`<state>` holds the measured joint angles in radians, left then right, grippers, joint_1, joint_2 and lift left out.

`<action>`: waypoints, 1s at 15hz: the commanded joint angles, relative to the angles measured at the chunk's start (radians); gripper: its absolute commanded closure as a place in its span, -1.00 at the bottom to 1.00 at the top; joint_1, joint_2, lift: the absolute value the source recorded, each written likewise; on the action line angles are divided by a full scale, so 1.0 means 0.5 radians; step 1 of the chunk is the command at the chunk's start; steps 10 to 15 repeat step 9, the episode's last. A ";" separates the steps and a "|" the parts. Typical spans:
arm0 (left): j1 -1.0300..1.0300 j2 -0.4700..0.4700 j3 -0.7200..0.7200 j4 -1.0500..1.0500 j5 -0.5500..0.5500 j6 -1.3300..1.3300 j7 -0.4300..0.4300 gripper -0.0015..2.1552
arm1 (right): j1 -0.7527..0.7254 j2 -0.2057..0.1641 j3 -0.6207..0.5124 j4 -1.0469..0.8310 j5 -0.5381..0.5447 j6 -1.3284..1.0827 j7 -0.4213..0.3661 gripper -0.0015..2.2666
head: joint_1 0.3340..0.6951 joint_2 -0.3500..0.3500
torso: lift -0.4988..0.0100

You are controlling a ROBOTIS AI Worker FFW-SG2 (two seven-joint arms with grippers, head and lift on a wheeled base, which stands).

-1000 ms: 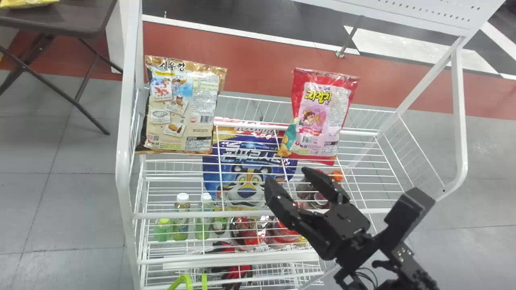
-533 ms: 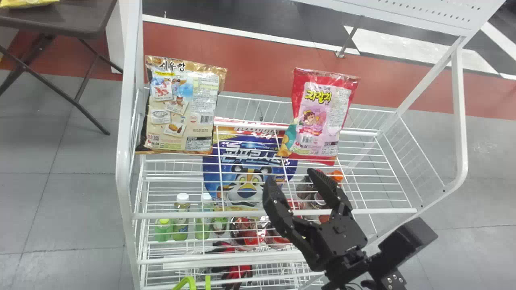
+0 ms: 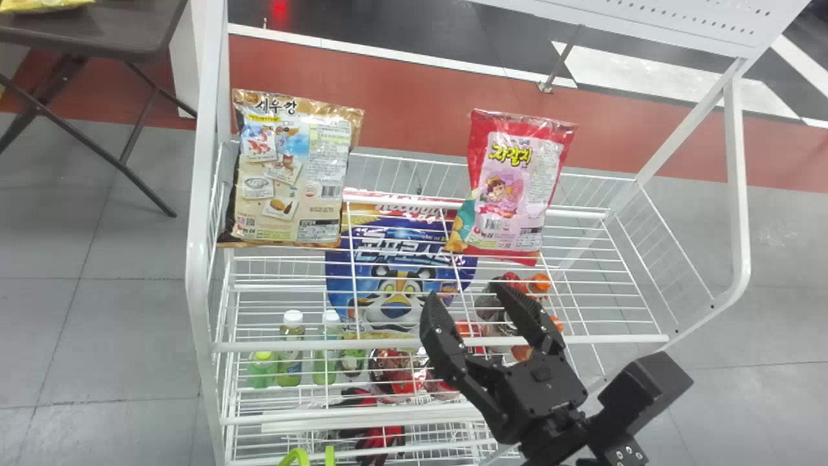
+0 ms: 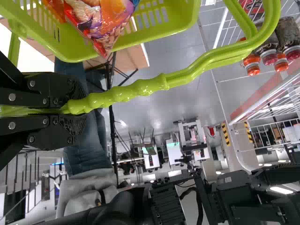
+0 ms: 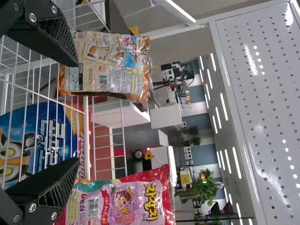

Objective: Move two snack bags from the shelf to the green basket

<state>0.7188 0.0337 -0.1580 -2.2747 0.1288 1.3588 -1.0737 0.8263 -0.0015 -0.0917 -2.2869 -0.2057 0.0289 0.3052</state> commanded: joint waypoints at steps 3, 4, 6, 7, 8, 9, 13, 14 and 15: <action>0.017 0.003 0.009 -0.007 0.003 -0.013 -0.003 0.99 | 0.001 0.005 0.002 -0.004 0.028 -0.004 -0.006 -0.91 | 1.00 -1.00 | 0.90; 0.017 0.003 0.015 -0.007 0.019 -0.007 -0.013 0.99 | 0.001 0.005 0.002 -0.004 0.028 0.002 -0.012 -0.91 | 1.00 -1.00 | 0.90; 0.017 0.000 0.018 -0.016 0.025 -0.007 -0.016 0.99 | 0.004 0.005 0.008 -0.004 0.028 0.002 -0.015 -0.90 | 1.00 -1.00 | 0.90; 0.017 0.000 0.022 -0.019 0.025 -0.007 -0.016 0.99 | 0.007 0.005 0.008 -0.010 0.028 0.008 -0.021 -0.90 | 1.00 -1.00 | 0.90; 0.017 0.000 0.018 -0.022 0.025 -0.007 -0.016 0.99 | 0.007 0.005 0.008 -0.016 0.028 0.033 -0.021 -0.90 | 1.00 -1.00 | 0.90; 0.017 0.000 0.022 -0.019 0.025 -0.007 -0.016 0.99 | 0.007 0.005 0.008 -0.046 0.022 0.113 -0.021 -0.90 | 1.00 -1.00 | 0.90; 0.017 0.000 0.022 -0.019 0.025 -0.007 -0.016 0.99 | 0.007 0.005 0.008 -0.046 0.022 0.113 -0.021 -0.90 | 1.00 -1.00 | 0.90; 0.017 0.000 0.022 -0.019 0.025 -0.007 -0.016 0.99 | 0.007 0.005 0.008 -0.046 0.022 0.113 -0.021 -0.90 | 1.00 -1.00 | 0.90; 0.017 0.000 0.022 -0.019 0.025 -0.007 -0.016 0.99 | 0.007 0.005 0.008 -0.046 0.022 0.113 -0.021 -0.90 | 1.00 -1.00 | 0.90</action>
